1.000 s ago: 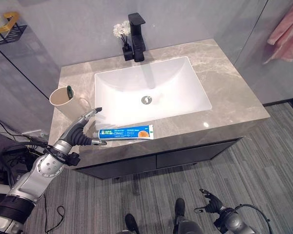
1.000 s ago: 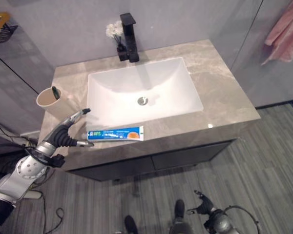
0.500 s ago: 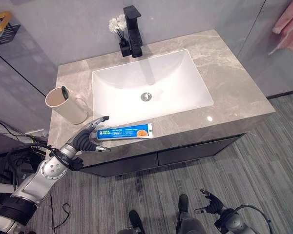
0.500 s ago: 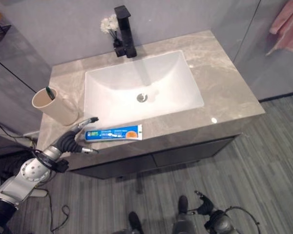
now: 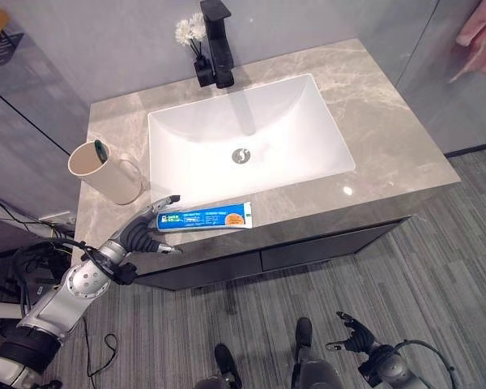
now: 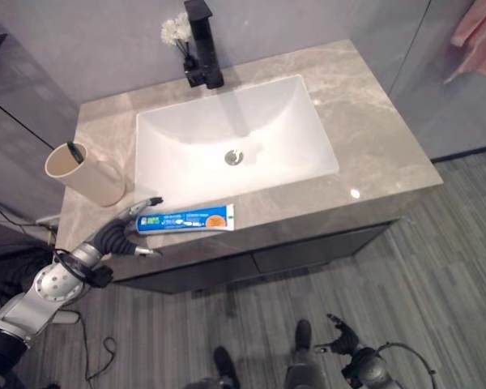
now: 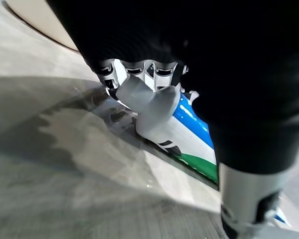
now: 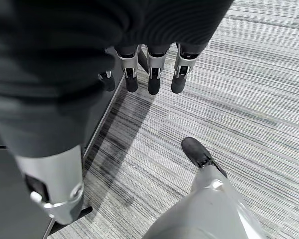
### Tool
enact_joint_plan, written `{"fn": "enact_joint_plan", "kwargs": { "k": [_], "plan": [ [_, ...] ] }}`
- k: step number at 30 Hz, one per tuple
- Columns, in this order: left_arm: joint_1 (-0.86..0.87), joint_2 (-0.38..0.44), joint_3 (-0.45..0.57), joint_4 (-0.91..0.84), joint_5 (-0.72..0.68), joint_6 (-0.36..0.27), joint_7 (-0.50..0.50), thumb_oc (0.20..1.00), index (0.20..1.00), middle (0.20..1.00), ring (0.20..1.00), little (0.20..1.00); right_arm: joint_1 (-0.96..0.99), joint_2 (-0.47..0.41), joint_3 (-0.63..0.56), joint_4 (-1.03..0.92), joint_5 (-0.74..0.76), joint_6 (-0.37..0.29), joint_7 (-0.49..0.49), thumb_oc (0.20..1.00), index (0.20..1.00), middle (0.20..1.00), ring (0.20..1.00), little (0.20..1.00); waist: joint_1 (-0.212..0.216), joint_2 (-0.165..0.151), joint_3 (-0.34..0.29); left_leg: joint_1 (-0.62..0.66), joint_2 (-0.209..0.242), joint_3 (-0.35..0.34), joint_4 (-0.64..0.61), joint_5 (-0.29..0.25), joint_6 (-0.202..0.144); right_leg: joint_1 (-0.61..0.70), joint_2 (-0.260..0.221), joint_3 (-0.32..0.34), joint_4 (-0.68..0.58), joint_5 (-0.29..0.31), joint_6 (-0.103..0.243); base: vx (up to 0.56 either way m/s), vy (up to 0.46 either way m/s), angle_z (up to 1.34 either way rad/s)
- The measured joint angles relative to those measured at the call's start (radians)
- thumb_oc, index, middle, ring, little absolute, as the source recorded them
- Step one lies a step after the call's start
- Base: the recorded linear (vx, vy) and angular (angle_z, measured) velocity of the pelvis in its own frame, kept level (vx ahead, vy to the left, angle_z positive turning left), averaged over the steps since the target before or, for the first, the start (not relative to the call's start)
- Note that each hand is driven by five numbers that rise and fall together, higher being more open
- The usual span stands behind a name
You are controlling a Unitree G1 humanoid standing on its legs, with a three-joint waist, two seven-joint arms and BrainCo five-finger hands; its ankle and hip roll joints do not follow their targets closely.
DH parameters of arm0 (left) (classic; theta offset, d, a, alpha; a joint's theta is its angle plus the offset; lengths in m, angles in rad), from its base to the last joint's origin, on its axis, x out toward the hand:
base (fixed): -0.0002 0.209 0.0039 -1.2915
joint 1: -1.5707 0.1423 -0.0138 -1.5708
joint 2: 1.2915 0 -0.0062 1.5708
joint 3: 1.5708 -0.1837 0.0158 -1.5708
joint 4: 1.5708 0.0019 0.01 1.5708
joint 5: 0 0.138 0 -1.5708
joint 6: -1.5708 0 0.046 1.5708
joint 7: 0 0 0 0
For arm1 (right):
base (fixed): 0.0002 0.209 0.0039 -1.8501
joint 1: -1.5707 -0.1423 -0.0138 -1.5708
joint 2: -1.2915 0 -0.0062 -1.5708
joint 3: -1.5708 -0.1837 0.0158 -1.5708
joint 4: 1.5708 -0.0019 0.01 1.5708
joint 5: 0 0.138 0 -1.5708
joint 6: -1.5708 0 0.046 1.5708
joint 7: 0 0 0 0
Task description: Put brush and paste in cup on sink, flatten towel.
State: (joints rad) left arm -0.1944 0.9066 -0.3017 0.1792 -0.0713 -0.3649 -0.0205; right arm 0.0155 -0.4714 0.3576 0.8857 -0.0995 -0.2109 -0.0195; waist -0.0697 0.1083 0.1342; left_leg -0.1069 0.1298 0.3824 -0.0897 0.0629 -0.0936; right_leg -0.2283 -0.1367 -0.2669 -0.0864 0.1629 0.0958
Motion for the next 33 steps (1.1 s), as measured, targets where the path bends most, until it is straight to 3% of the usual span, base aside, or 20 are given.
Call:
{"fn": "enact_joint_plan", "kwargs": {
  "k": [2,3,4,10,13,17,18,20,24,26,28,33],
  "plan": [
    [-0.011,0.000,0.000,0.000,0.001,0.001,0.003,0.655,0.655,0.655,0.655,0.655,0.000,0.000,0.000,0.000,0.008,0.000,0.000,1.000,1.000,1.000,1.000,1.000,-0.001,-0.007,0.005,0.001,0.000,0.004,0.000,0.000,0.000,-0.001,0.000,0.004,0.000,0.000,-0.001,0.03,-0.012,-0.05],
    [-0.023,0.000,-0.001,0.000,0.003,0.003,0.004,0.351,0.351,0.351,0.351,0.351,-0.001,0.000,0.000,0.000,0.008,0.000,0.000,1.000,1.000,1.000,1.000,1.000,-0.001,-0.017,0.011,0.001,0.000,0.007,0.000,0.000,0.000,-0.002,0.001,0.006,0.001,0.001,-0.001,0.03,-0.007,-0.05],
    [-0.028,0.000,-0.001,0.000,0.004,0.002,0.005,0.200,0.200,0.200,0.200,0.200,0.000,0.000,0.000,-0.001,0.009,0.000,-0.001,1.000,1.000,1.000,1.000,1.000,-0.002,-0.021,0.013,0.002,0.000,0.008,0.000,0.000,0.000,-0.002,0.001,0.007,0.001,0.002,-0.001,0.02,-0.006,-0.04],
    [-0.080,0.001,0.001,0.009,0.057,0.014,0.048,0.200,0.200,0.200,0.200,0.200,-0.001,0.000,0.000,-0.004,0.009,0.000,-0.001,1.000,1.000,1.000,1.000,1.000,-0.003,-0.031,0.020,0.002,0.000,0.013,0.000,0.000,0.000,-0.006,0.001,0.011,0.001,0.004,0.000,0.00,0.000,-0.01],
    [-0.126,0.042,-0.009,0.032,0.141,0.018,0.057,0.200,0.200,0.200,0.200,0.200,0.003,0.001,-0.001,-0.002,0.009,-0.001,-0.003,1.000,1.000,1.000,1.000,1.000,-0.038,-0.036,0.021,0.002,0.002,0.015,0.000,0.000,0.000,-0.010,0.005,0.015,0.001,0.005,-0.001,0.01,-0.005,-0.05],
    [-0.156,0.074,-0.047,0.036,0.207,0.019,0.062,0.200,0.200,0.200,0.200,0.200,0.003,0.051,-0.067,0.149,0.049,-0.017,-0.016,1.000,1.000,1.000,1.000,1.000,-0.043,-0.039,0.019,0.009,0.007,0.018,0.000,0.000,0.000,-0.007,0.012,0.023,0.001,0.009,-0.004,0.03,-0.017,-0.06],
    [-0.155,0.072,-0.052,0.038,0.246,0.019,0.062,0.200,0.200,0.200,0.200,0.200,-0.033,0.124,-0.235,0.346,0.173,-0.013,-0.032,1.000,1.000,1.000,1.000,1.000,-0.040,-0.043,0.019,0.034,0.010,0.017,-0.001,0.000,-0.001,0.018,0.016,0.023,0.001,0.008,-0.003,0.04,-0.015,-0.05],
    [-0.159,0.072,-0.059,0.039,0.276,0.019,0.064,0.200,0.200,0.200,0.200,0.200,-0.013,0.117,-0.272,0.399,0.270,-0.001,-0.034,1.000,1.000,1.000,1.000,1.000,-0.039,-0.046,0.018,0.050,0.011,0.017,-0.001,-0.005,-0.006,0.030,0.016,0.030,0.001,0.004,0.000,0.06,-0.024,-0.08],
    [-0.175,0.071,-0.089,0.038,0.343,0.019,0.073,0.200,0.200,0.200,0.200,0.200,-0.028,0.105,-0.466,0.570,0.419,0.012,-0.042,1.000,1.000,1.000,1.000,1.000,-0.039,-0.059,-0.001,0.081,0.015,0.008,-0.001,-0.014,-0.017,0.064,0.018,0.021,0.001,-0.002,-0.001,0.04,-0.021,0.02],
    [-0.162,0.071,-0.114,0.031,0.370,0.003,0.079,0.200,0.200,0.200,0.200,0.200,0.006,0.085,-0.486,0.583,0.488,0.031,-0.046,1.000,1.000,1.000,1.000,1.000,-0.037,-0.072,-0.041,0.089,0.017,0.001,-0.001,-0.018,-0.018,0.076,0.019,0.016,0.001,-0.011,0.001,0.04,-0.032,0.09],
    [-0.128,0.068,-0.113,0.014,0.428,0.001,0.088,0.200,0.200,0.200,0.200,0.200,0.015,0.058,-0.591,0.581,0.597,0.036,-0.052,1.000,1.000,1.000,1.000,1.000,-0.037,-0.087,-0.072,0.111,0.017,-0.010,-0.002,-0.021,-0.018,0.104,0.018,0.010,0.001,-0.012,0.000,0.03,-0.015,0.09],
    [-0.069,0.068,-0.058,-0.022,0.466,0.003,0.138,0.200,0.200,0.200,0.200,0.200,0.020,0.033,-0.592,0.495,0.715,0.024,-0.068,1.000,1.000,1.000,1.000,1.000,-0.026,-0.117,-0.125,0.131,0.016,-0.013,-0.006,-0.026,-0.015,0.125,0.016,0.010,-0.007,-0.020,0.002,0.00,-0.001,0.03]
  ]
}}
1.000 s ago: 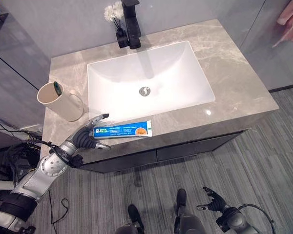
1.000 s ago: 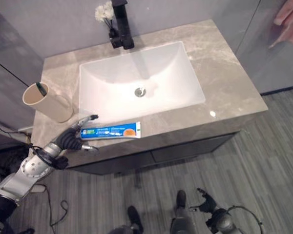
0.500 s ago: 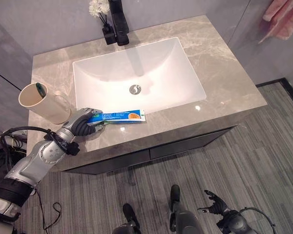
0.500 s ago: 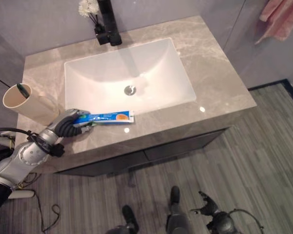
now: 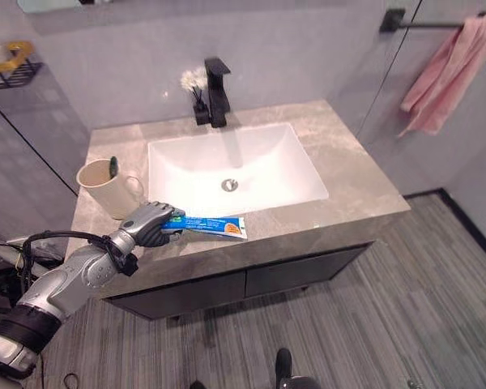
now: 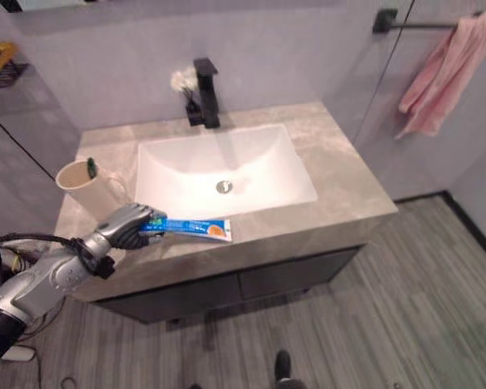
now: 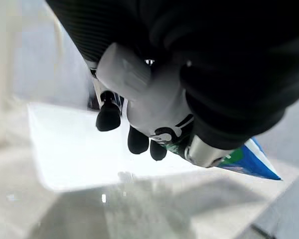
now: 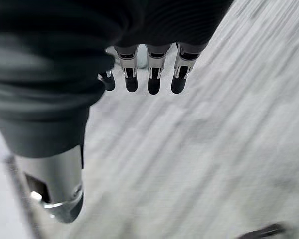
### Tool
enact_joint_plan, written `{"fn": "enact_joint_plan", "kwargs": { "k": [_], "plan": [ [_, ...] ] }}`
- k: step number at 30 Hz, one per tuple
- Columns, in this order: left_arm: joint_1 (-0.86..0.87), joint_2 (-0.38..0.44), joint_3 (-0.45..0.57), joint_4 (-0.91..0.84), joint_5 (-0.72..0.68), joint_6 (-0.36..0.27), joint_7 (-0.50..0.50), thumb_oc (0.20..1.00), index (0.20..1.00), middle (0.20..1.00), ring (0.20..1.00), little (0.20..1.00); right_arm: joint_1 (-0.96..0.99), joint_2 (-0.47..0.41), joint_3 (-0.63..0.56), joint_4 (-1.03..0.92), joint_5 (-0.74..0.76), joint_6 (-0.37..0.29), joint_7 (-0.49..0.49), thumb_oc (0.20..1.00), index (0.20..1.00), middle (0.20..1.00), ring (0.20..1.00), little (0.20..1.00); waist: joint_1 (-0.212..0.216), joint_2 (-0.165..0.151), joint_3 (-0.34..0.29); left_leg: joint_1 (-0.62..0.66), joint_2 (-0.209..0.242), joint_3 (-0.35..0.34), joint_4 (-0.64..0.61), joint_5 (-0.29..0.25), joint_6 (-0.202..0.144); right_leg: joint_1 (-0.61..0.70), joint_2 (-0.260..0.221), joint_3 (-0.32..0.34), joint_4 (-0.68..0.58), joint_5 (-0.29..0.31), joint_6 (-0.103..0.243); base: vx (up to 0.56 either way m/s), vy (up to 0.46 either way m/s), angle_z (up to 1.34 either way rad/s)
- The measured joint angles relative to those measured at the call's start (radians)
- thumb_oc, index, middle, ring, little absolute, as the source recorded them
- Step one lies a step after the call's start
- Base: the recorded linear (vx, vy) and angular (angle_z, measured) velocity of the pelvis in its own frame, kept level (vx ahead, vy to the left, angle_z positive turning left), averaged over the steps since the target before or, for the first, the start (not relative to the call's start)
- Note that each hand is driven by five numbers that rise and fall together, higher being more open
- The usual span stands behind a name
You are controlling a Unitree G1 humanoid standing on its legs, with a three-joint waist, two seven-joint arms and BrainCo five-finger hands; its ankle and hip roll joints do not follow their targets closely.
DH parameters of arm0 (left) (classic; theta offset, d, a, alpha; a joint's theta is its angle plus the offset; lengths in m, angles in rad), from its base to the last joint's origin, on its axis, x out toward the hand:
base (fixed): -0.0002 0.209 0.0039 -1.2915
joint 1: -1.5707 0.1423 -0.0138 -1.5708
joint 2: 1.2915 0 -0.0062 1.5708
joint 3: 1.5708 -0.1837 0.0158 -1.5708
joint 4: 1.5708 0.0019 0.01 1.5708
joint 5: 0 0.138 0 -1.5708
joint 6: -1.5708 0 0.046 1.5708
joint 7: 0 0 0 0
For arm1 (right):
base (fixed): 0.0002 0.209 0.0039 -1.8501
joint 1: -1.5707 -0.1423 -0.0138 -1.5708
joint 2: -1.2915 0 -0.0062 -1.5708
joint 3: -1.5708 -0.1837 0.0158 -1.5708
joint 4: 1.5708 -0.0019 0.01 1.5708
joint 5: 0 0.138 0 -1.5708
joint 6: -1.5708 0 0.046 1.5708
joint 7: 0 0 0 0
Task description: Put brush and paste in cup on sink, flatten towel.
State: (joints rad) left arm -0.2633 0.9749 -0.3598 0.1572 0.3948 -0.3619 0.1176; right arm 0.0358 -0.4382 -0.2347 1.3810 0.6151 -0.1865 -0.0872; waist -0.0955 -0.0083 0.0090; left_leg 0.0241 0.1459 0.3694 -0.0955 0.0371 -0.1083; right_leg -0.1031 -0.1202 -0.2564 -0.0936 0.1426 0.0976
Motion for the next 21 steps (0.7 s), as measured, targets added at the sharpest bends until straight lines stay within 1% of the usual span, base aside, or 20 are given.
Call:
{"fn": "enact_joint_plan", "kwargs": {
  "k": [1,2,4,6,7,8,9,10,11,12,13,14,15,17,18,20,21],
  "plan": [
    [0.017,-0.001,0.029,-0.007,0.008,0.002,0.018,0.200,0.200,0.200,0.200,0.200,-0.014,-0.002,-0.019,-0.033,0.018,0.004,-0.004,1.000,1.000,1.000,1.000,1.000,0.003,-0.007,-0.010,0.003,-0.001,0.001,0.000,-0.005,0.005,0.002,0.000,0.001,0.001,-0.001,-0.002,0.00,0.000,0.00],
    [0.028,-0.001,0.053,-0.012,0.008,0.004,0.029,0.200,0.200,0.200,0.200,0.200,-0.016,-0.004,-0.037,-0.060,0.029,-0.003,-0.007,1.000,1.000,1.000,1.000,1.000,0.002,-0.007,-0.017,0.003,-0.001,0.001,0.000,-0.005,0.006,0.002,0.000,0.002,0.000,0.000,-0.002,0.00,0.000,0.00],
    [0.030,-0.004,0.106,-0.021,0.008,0.016,0.081,0.200,0.200,0.200,0.200,0.200,-0.037,-0.021,-0.034,-0.175,0.032,-0.010,-0.055,1.000,1.000,1.000,1.000,1.000,0.004,-0.007,-0.026,0.009,-0.001,0.000,0.000,-0.005,0.006,0.009,0.000,0.002,0.000,0.002,-0.002,0.00,0.000,0.00],
    [0.026,-0.004,0.144,-0.023,0.008,0.023,0.112,0.200,0.200,0.200,0.200,0.200,-0.032,-0.052,-0.009,-0.314,-0.035,-0.013,-0.099,1.000,1.000,1.000,1.000,1.000,0.000,0.001,-0.031,0.011,-0.001,0.000,0.000,-0.005,0.006,0.011,-0.001,0.002,0.000,0.003,-0.002,0.00,0.000,0.00],
    [0.020,-0.010,0.162,-0.024,0.008,0.029,0.128,0.200,0.200,0.200,0.200,0.200,-0.024,-0.077,0.015,-0.401,-0.091,-0.008,-0.137,1.000,1.000,1.000,1.000,1.000,0.000,0.005,-0.034,0.013,-0.001,0.000,0.000,-0.004,0.006,0.014,-0.001,0.002,0.001,0.004,0.000,0.01,0.040,0.01],
    [0.019,-0.070,0.224,-0.028,0.008,0.038,0.165,0.200,0.200,0.200,0.200,0.200,0.020,-0.110,0.013,-0.637,-0.220,0.001,-0.197,1.000,1.000,1.000,1.000,1.000,-0.004,0.016,-0.039,0.015,-0.002,-0.001,0.000,-0.004,0.004,0.016,0.000,0.002,0.001,0.004,0.001,0.04,0.055,0.01],
    [0.029,-0.127,0.275,-0.034,0.007,0.040,0.187,0.200,0.200,0.200,0.200,0.200,0.059,-0.120,0.000,-0.809,-0.278,0.001,-0.220,1.000,1.000,1.000,1.000,1.000,-0.005,0.026,-0.038,0.019,-0.002,-0.001,0.000,-0.001,0.001,0.019,-0.001,0.002,0.001,0.005,0.000,0.00,0.038,-0.01],
    [0.032,-0.179,0.319,-0.044,0.005,0.045,0.211,0.200,0.200,0.200,0.200,0.200,0.074,-0.137,0.002,-0.962,-0.343,-0.008,-0.231,1.000,1.000,1.000,1.000,1.000,-0.007,0.032,-0.037,0.026,-0.002,0.000,0.000,-0.001,0.001,0.026,-0.001,0.002,0.001,0.005,-0.001,0.00,0.000,0.00],
    [0.027,-0.198,0.342,-0.065,0.006,0.058,0.233,0.200,0.200,0.200,0.200,0.200,0.063,-0.143,0.003,-1.051,-0.422,-0.028,-0.245,1.000,1.000,1.000,1.000,1.000,-0.016,0.031,-0.038,0.033,0.000,-0.001,0.000,0.000,0.001,0.033,0.001,0.001,0.003,0.006,-0.002,0.00,0.000,0.00],
    [0.018,-0.193,0.346,-0.085,0.007,0.060,0.245,0.200,0.200,0.200,0.200,0.200,0.033,-0.143,0.003,-1.076,-0.461,-0.048,-0.258,1.000,1.000,1.000,1.000,1.000,-0.019,0.025,-0.042,0.036,0.002,-0.001,0.000,-0.001,0.000,0.036,0.003,0.001,0.003,0.005,-0.001,0.04,0.043,0.01],
    [-0.013,-0.194,0.351,-0.109,0.016,0.060,0.270,0.200,0.200,0.200,0.200,0.200,-0.014,-0.159,0.005,-1.113,-0.536,-0.039,-0.267,1.000,1.000,1.000,1.000,1.000,-0.020,0.015,-0.046,0.039,0.000,-0.001,0.000,-0.001,0.001,0.040,0.002,0.001,0.005,0.002,-0.002,0.04,0.053,0.02],
    [-0.059,-0.193,0.356,-0.115,0.019,0.074,0.296,0.200,0.200,0.200,0.200,0.200,-0.042,-0.190,0.029,-1.186,-0.629,-0.034,-0.270,1.000,1.000,1.000,1.000,1.000,-0.021,0.015,-0.047,0.050,-0.004,-0.001,0.000,-0.004,0.005,0.051,-0.003,0.001,0.007,0.002,0.000,0.03,0.056,0.01],
    [-0.084,-0.193,0.358,-0.126,0.019,0.081,0.301,0.200,0.200,0.200,0.200,0.200,-0.058,-0.202,0.045,-1.211,-0.664,-0.034,-0.268,1.000,1.000,1.000,1.000,1.000,-0.021,0.014,-0.047,0.055,-0.005,-0.001,0.000,-0.005,0.006,0.055,-0.004,0.001,0.006,0.001,0.002,-0.02,0.033,0.01],
    [-0.133,-0.192,0.356,-0.138,0.019,0.082,0.313,0.200,0.200,0.200,0.200,0.200,-0.109,-0.215,0.091,-1.248,-0.689,-0.030,-0.255,1.000,1.000,1.000,1.000,1.000,-0.019,0.012,-0.048,0.062,-0.006,0.001,0.001,-0.006,0.008,0.061,-0.005,0.002,0.006,0.001,0.002,0.00,0.000,0.00],
    [-0.204,-0.192,0.342,-0.138,0.019,0.081,0.324,0.200,0.200,0.200,0.200,0.200,-0.186,-0.240,0.170,-1.275,-0.699,-0.041,-0.235,1.000,1.000,1.000,1.000,1.000,-0.028,0.012,-0.049,0.062,-0.007,0.000,0.001,-0.006,0.008,0.061,-0.006,0.002,0.007,0.003,0.003,0.00,0.000,0.00],
    [-0.266,-0.184,0.331,-0.142,0.018,0.078,0.338,0.200,0.200,0.200,0.200,0.200,-0.267,-0.249,0.238,-1.304,-0.705,-0.050,-0.193,1.000,1.000,1.000,1.000,1.000,-0.024,0.013,-0.050,0.065,-0.007,-0.001,0.000,-0.007,0.008,0.067,-0.007,0.001,0.003,0.000,0.004,0.00,0.000,0.00],
    [-0.349,-0.156,0.276,-0.134,0.016,0.082,0.346,0.200,0.200,0.200,0.200,0.200,-0.396,-0.233,0.355,-1.301,-0.620,-0.056,-0.148,1.000,1.000,1.000,1.000,1.000,-0.025,0.014,-0.050,0.065,-0.007,-0.001,0.001,-0.006,0.008,0.069,-0.006,0.002,0.004,0.002,0.003,-0.04,0.022,0.03]
  ]
}}
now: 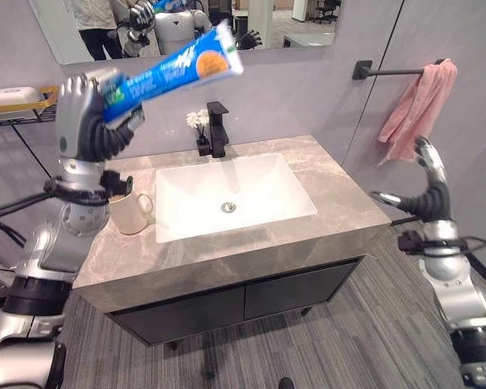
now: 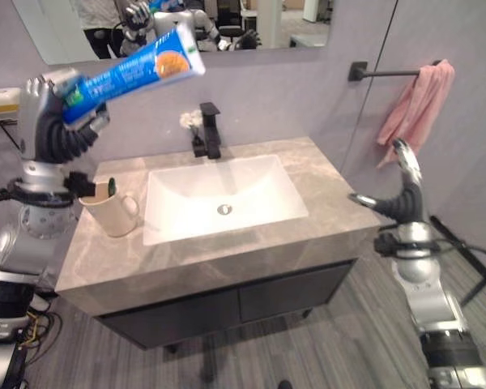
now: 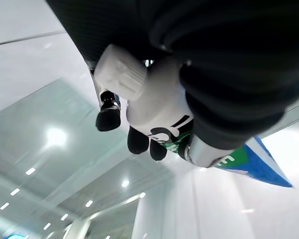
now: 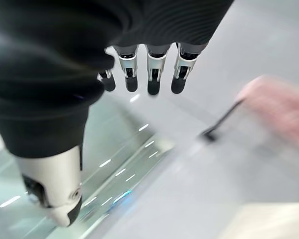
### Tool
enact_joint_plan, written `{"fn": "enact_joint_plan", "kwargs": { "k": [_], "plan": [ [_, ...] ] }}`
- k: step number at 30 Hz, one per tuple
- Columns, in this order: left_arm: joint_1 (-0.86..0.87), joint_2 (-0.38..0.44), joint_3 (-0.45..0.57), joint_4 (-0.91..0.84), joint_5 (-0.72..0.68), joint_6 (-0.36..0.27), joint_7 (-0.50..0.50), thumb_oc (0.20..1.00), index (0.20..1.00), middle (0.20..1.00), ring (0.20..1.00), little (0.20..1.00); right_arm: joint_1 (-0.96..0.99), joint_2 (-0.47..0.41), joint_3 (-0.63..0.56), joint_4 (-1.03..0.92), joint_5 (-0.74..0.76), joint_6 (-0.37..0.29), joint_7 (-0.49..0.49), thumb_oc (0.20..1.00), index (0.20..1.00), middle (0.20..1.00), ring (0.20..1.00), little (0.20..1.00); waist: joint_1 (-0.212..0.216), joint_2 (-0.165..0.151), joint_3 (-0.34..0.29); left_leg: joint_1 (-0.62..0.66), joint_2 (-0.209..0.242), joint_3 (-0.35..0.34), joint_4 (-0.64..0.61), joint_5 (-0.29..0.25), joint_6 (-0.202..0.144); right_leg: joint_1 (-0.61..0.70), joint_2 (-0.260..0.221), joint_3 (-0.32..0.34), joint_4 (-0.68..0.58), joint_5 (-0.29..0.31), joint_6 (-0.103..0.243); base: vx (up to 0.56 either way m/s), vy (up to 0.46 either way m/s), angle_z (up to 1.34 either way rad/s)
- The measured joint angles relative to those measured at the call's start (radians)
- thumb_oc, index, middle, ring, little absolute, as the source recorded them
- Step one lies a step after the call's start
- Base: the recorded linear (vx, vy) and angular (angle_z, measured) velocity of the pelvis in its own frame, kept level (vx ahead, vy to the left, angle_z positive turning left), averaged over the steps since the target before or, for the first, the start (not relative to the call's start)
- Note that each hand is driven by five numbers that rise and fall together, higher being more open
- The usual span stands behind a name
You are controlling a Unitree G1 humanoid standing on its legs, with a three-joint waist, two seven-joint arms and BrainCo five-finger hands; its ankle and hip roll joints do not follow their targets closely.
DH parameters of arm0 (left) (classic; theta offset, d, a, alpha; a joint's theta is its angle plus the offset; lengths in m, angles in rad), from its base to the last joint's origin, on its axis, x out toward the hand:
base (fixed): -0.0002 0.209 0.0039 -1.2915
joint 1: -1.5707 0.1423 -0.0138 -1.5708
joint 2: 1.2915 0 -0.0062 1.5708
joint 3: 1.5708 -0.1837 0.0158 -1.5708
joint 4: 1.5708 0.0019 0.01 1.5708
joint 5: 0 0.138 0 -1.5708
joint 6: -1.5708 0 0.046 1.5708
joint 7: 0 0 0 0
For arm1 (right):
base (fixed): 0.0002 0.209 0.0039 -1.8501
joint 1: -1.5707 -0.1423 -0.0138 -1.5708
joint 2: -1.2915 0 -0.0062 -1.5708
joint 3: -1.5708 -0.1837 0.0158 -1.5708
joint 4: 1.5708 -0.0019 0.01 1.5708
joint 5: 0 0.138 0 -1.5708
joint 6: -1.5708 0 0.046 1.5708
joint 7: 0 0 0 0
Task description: Put brush and paste in cup on sink, flatten towel.
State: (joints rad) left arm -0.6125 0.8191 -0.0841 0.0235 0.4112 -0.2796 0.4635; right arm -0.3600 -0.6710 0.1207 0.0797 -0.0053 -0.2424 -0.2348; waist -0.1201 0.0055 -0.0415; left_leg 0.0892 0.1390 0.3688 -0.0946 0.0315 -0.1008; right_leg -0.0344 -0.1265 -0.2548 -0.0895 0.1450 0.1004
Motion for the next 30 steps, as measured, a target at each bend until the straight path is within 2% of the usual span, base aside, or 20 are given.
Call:
{"fn": "enact_joint_plan", "kwargs": {
  "k": [1,2,7,9,10,11,12,15,17,19,23,26,30],
  "plan": [
    [-0.031,0.001,-0.025,-0.006,0.001,-0.006,0.000,0.200,0.200,0.200,0.200,0.200,-0.023,0.001,0.021,-0.006,0.011,-0.020,0.021,1.000,1.000,1.000,1.000,1.000,0.006,0.000,0.000,-0.001,-0.001,-0.002,0.003,0.000,0.000,-0.002,-0.001,-0.001,0.001,0.001,0.000,-0.03,0.015,0.03],
    [-0.050,0.005,-0.044,-0.013,-0.001,-0.011,0.003,0.200,0.200,0.200,0.200,0.200,-0.060,0.021,0.054,0.001,0.083,-0.025,0.045,1.000,1.000,1.000,1.000,1.000,0.024,0.002,-0.001,0.003,-0.001,-0.002,0.003,0.001,0.000,0.000,-0.002,-0.003,0.004,0.002,-0.001,0.00,0.000,0.00],
    [-0.121,0.006,-0.111,-0.011,-0.008,-0.010,0.000,0.200,0.200,0.200,0.200,0.200,-0.202,0.074,0.228,0.003,0.317,-0.021,0.156,1.000,1.000,1.000,1.000,1.000,0.058,0.006,-0.003,0.003,-0.001,-0.005,0.004,0.001,0.000,0.006,-0.003,-0.007,0.004,0.005,0.001,0.00,-0.001,0.02],
    [-0.141,0.005,-0.144,-0.013,-0.013,-0.008,-0.001,0.200,0.200,0.200,0.200,0.200,-0.257,0.098,0.305,-0.001,0.515,-0.014,0.231,1.000,1.000,1.000,1.000,1.000,0.059,0.007,-0.003,0.005,-0.001,-0.023,0.004,0.001,0.000,0.018,-0.005,-0.026,0.004,0.002,0.003,0.00,-0.002,0.25],
    [-0.145,0.001,-0.174,-0.013,-0.013,-0.011,-0.002,0.200,0.200,0.200,0.200,0.200,-0.281,0.170,0.323,0.001,0.634,-0.014,0.278,1.000,1.000,1.000,1.000,1.000,0.060,0.007,-0.002,0.014,-0.001,-0.038,0.004,0.001,0.000,0.036,-0.005,-0.039,0.004,-0.005,0.004,-0.02,0.003,0.28],
    [-0.145,0.000,-0.182,-0.014,-0.013,-0.012,-0.005,0.200,0.200,0.200,0.200,0.200,-0.286,0.204,0.324,-0.002,0.664,-0.015,0.289,1.000,1.000,1.000,1.000,1.000,0.060,0.007,-0.003,0.015,-0.001,-0.039,0.004,0.001,0.000,0.037,-0.005,-0.040,0.004,-0.007,0.004,0.00,0.005,0.27],
    [-0.145,0.001,-0.184,-0.015,-0.014,-0.017,-0.008,0.200,0.200,0.200,0.200,0.200,-0.292,0.256,0.322,-0.009,0.727,-0.017,0.306,1.000,1.000,1.000,1.000,1.000,0.079,0.007,-0.002,0.010,-0.003,-0.048,0.004,0.001,0.000,0.038,-0.010,-0.050,0.004,-0.010,0.005,-0.01,0.000,0.13],
    [-0.146,0.000,-0.183,-0.012,-0.022,-0.013,-0.007,0.200,0.200,0.200,0.200,0.200,-0.301,0.335,0.335,-0.004,0.832,-0.020,0.310,1.000,1.000,1.000,1.000,1.000,0.093,0.007,-0.002,0.009,-0.006,-0.055,0.004,0.001,0.000,0.042,-0.014,-0.056,0.004,-0.012,0.007,0.00,-0.003,0.09],
    [-0.146,-0.001,-0.185,-0.012,-0.022,-0.012,-0.008,0.200,0.200,0.200,0.200,0.200,-0.331,0.388,0.354,0.009,0.878,-0.020,0.317,1.000,1.000,1.000,1.000,1.000,0.096,0.008,-0.002,0.011,-0.006,-0.057,0.004,0.000,0.001,0.045,-0.013,-0.058,0.004,-0.012,0.007,0.00,-0.001,0.02],
    [-0.147,-0.001,-0.186,-0.011,-0.023,-0.017,-0.008,0.200,0.200,0.200,0.200,0.200,-0.407,0.384,0.397,0.011,0.897,-0.019,0.333,1.000,1.000,1.000,1.000,1.000,0.110,0.009,-0.001,0.013,-0.006,-0.061,0.004,0.000,0.001,0.050,-0.014,-0.062,0.004,-0.014,0.007,0.01,-0.003,0.07],
    [-0.145,-0.009,-0.194,-0.010,-0.060,-0.022,-0.008,0.200,0.200,0.200,0.200,0.200,-0.458,0.410,0.377,0.011,0.906,-0.036,0.344,1.000,1.000,1.000,1.000,1.000,0.115,0.008,-0.001,0.013,-0.006,-0.067,0.004,0.000,0.001,0.054,-0.015,-0.067,0.004,-0.015,0.008,0.01,-0.003,0.04],
    [-0.144,-0.055,-0.208,-0.003,-0.060,-0.031,-0.008,0.200,0.200,0.200,0.200,0.200,-0.458,0.475,0.349,0.021,0.945,-0.067,0.338,1.000,1.000,1.000,1.000,1.000,0.115,0.011,0.000,0.011,-0.006,-0.080,0.004,0.001,0.001,0.059,-0.015,-0.079,0.004,-0.017,0.007,0.01,0.002,0.10],
    [-0.118,-0.092,-0.215,-0.004,-0.062,-0.049,-0.010,0.200,0.200,0.200,0.200,0.200,-0.458,0.505,0.349,0.020,0.954,-0.096,0.320,1.000,1.000,1.000,1.000,1.000,0.115,0.012,0.000,0.012,-0.005,-0.090,0.004,0.001,0.001,0.067,-0.015,-0.088,0.004,-0.022,0.007,0.00,0.001,0.08]
  ]
}}
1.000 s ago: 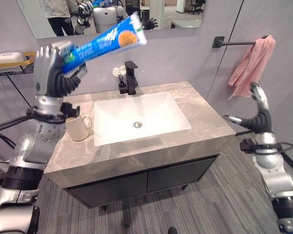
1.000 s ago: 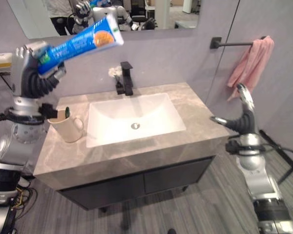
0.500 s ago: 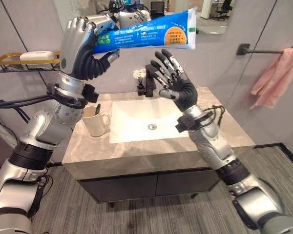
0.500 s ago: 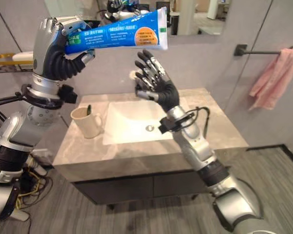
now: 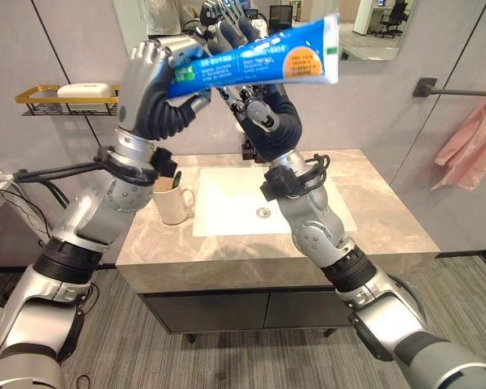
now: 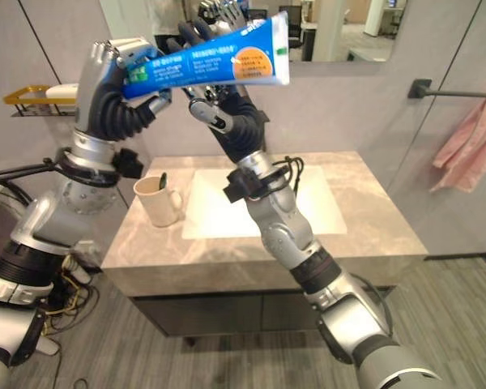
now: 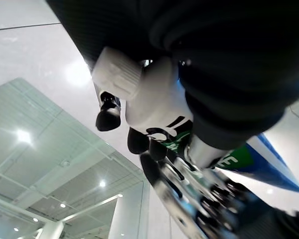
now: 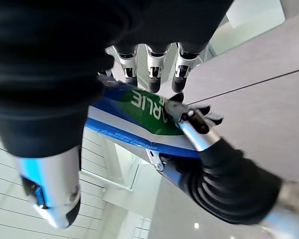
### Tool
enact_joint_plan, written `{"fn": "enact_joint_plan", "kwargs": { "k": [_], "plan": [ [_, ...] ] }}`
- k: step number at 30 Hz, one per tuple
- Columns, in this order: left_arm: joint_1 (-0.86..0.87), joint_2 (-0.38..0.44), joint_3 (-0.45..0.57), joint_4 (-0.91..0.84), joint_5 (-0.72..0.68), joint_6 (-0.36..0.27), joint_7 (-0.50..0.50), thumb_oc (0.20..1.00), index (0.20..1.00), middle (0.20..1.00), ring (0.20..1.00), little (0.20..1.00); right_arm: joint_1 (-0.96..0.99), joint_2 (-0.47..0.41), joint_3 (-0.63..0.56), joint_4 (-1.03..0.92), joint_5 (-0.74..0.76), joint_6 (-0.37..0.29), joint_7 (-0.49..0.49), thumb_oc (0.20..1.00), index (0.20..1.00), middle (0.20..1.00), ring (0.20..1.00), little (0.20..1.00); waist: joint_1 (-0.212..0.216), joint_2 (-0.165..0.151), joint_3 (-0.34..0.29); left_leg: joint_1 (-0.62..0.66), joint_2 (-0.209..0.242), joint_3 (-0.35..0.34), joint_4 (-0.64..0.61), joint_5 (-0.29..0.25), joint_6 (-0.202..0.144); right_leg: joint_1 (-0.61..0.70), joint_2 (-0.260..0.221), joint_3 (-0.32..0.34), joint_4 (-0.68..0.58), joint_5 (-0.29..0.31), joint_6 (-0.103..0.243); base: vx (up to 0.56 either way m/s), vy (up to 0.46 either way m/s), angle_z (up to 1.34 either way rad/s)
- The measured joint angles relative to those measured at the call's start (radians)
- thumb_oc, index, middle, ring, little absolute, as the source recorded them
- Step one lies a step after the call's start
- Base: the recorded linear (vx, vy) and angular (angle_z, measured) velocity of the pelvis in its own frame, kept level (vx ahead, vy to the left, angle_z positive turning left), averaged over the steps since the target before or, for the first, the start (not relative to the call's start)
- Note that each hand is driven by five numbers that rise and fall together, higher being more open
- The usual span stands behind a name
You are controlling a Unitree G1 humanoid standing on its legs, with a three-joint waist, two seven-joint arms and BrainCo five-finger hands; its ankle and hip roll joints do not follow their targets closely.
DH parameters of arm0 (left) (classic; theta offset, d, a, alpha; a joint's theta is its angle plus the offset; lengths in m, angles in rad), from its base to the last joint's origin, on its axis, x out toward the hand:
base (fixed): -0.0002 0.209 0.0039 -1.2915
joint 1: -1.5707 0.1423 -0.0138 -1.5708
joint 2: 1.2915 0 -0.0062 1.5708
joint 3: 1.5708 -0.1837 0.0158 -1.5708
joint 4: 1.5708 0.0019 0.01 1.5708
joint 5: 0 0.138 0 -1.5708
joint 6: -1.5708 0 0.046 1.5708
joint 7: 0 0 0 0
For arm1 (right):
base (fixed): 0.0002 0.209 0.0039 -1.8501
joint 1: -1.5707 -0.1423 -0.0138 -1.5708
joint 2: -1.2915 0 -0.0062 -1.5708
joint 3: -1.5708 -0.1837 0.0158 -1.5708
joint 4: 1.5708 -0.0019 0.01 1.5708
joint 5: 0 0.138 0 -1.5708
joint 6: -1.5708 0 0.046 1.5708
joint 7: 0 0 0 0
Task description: Put brush and paste in cup on sink, flatten towel.
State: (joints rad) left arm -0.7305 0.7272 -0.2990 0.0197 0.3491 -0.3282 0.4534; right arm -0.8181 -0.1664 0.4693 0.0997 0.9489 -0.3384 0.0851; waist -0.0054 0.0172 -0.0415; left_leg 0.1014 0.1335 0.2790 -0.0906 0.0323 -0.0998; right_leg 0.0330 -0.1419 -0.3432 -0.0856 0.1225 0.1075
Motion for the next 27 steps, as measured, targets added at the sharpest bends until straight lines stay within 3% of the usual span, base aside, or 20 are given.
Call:
{"fn": "enact_joint_plan", "kwargs": {
  "k": [5,13,25,26,27],
  "plan": [
    [0.050,-0.030,0.001,0.000,-0.035,0.001,-0.001,0.200,0.200,0.200,0.200,0.200,0.000,0.034,-0.035,-0.006,0.019,-0.033,-0.017,1.000,1.000,1.000,1.000,1.000,0.004,0.003,0.000,-0.001,0.000,-0.002,0.000,0.000,0.000,0.000,-0.001,-0.002,0.000,-0.001,0.000,0.00,0.000,0.00],
    [0.105,-0.143,0.013,-0.002,-0.077,-0.001,-0.006,0.200,0.200,0.200,0.200,0.200,0.000,0.095,-0.066,-0.015,0.031,-0.082,-0.042,1.000,1.000,1.000,1.000,1.000,0.010,0.012,-0.005,-0.001,-0.002,-0.003,0.000,0.000,0.000,0.000,-0.002,-0.004,0.000,-0.003,0.001,0.00,0.000,0.00],
    [0.151,-0.159,0.009,-0.006,-0.112,-0.001,-0.027,0.200,0.200,0.200,0.200,0.200,0.014,0.107,-0.054,-0.020,0.037,-0.092,-0.041,1.000,1.000,1.000,1.000,1.000,0.014,0.015,-0.008,0.000,-0.002,-0.003,0.000,0.001,0.001,0.001,-0.002,-0.003,0.000,-0.002,0.001,0.00,0.000,0.00],
    [0.151,-0.164,0.009,-0.006,-0.112,0.000,-0.027,0.200,0.200,0.200,0.200,0.200,0.014,0.107,-0.054,-0.020,0.037,-0.092,-0.041,0.824,0.824,0.824,0.824,0.824,0.014,0.014,-0.009,0.000,-0.002,-0.003,0.000,0.001,0.001,0.001,-0.002,-0.003,0.000,-0.002,0.001,0.00,0.000,0.00],
    [0.151,-0.172,0.009,-0.006,-0.112,0.000,-0.027,0.200,0.200,0.200,0.200,0.200,0.014,0.108,-0.054,-0.020,0.037,-0.092,-0.041,0.539,0.539,0.539,0.539,0.539,0.015,0.014,-0.009,0.000,-0.002,-0.003,0.000,0.001,0.001,0.001,-0.002,-0.004,0.000,-0.002,0.001,0.00,0.000,0.00]
  ]
}}
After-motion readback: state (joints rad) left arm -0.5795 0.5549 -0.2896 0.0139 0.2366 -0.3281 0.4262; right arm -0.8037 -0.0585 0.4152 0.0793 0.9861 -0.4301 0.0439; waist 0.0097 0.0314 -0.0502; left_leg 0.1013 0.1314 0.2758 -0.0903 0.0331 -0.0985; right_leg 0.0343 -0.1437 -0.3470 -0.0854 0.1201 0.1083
